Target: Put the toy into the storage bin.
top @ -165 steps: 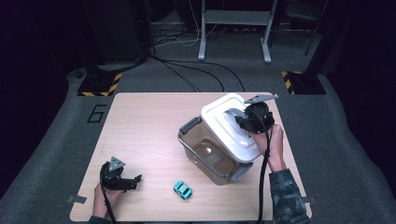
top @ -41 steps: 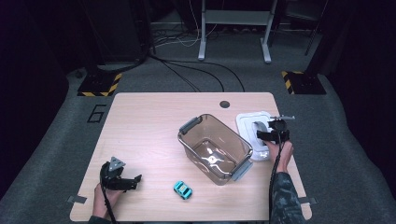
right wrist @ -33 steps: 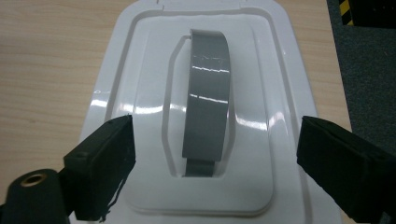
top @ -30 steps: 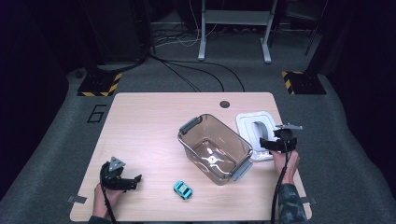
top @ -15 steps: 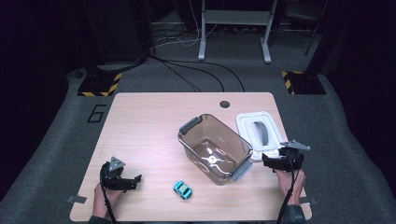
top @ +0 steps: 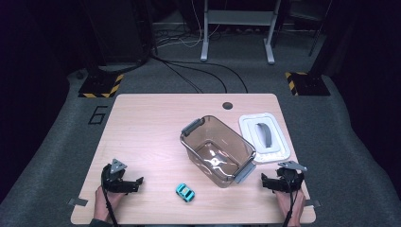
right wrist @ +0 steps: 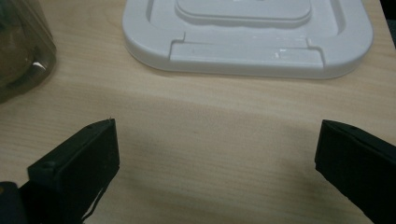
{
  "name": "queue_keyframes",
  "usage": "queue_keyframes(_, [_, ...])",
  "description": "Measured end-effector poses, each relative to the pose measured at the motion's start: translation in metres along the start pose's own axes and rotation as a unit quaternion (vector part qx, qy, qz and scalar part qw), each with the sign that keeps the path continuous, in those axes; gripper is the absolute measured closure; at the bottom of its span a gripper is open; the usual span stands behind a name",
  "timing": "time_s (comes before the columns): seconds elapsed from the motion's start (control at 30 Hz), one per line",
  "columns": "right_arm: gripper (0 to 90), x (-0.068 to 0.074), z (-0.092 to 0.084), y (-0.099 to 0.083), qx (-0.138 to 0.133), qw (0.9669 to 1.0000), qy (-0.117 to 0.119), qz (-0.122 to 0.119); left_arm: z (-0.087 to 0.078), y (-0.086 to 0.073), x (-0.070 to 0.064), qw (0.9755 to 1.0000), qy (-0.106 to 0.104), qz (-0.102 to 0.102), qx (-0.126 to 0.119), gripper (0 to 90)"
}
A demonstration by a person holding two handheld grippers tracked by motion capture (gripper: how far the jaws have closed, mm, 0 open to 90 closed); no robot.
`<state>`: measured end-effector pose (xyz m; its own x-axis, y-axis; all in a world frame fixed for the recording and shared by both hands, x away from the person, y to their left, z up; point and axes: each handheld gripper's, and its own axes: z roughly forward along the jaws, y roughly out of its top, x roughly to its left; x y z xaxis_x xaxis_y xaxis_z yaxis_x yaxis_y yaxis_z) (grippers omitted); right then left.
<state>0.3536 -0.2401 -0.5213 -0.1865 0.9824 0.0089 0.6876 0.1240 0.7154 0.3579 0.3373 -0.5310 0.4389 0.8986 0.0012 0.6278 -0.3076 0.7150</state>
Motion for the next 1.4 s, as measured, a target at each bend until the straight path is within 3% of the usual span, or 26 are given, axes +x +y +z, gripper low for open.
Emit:
queue_keyframes(0.17, [0.0, 0.003, 0.001, -0.007, 0.004, 0.9999, -0.009, -0.010, 0.000, 0.000, 0.001, 1.0000, -0.003, 0.004, 0.004, 0.0])
queue_keyframes(0.3, [0.0, 0.002, 0.001, -0.008, 0.003, 1.0000, -0.006, -0.003, 0.001, 0.000, -0.002, 1.0000, 0.003, -0.006, -0.001, 0.0])
queue_keyframes(0.4, [0.0, 0.001, 0.002, -0.008, 0.001, 1.0000, -0.005, 0.002, -0.001, 0.002, -0.004, 0.9999, 0.009, -0.009, 0.011, 0.0])
queue_keyframes(0.5, [0.0, 0.001, 0.002, -0.009, 0.000, 1.0000, -0.007, 0.003, -0.003, 0.004, -0.010, 0.9998, -0.013, -0.015, 0.009, 0.1])
queue_keyframes(0.97, [0.0, 0.002, 0.002, -0.009, -0.001, 0.9999, -0.009, 0.006, -0.012, 0.020, -0.065, 0.9970, -0.073, 0.010, -0.022, 0.0])
queue_keyframes(1.4, [0.0, 0.002, 0.002, -0.010, -0.004, 0.9999, -0.010, 0.007, -0.003, 0.028, -0.115, 0.9915, -0.118, 0.054, -0.010, 0.0])
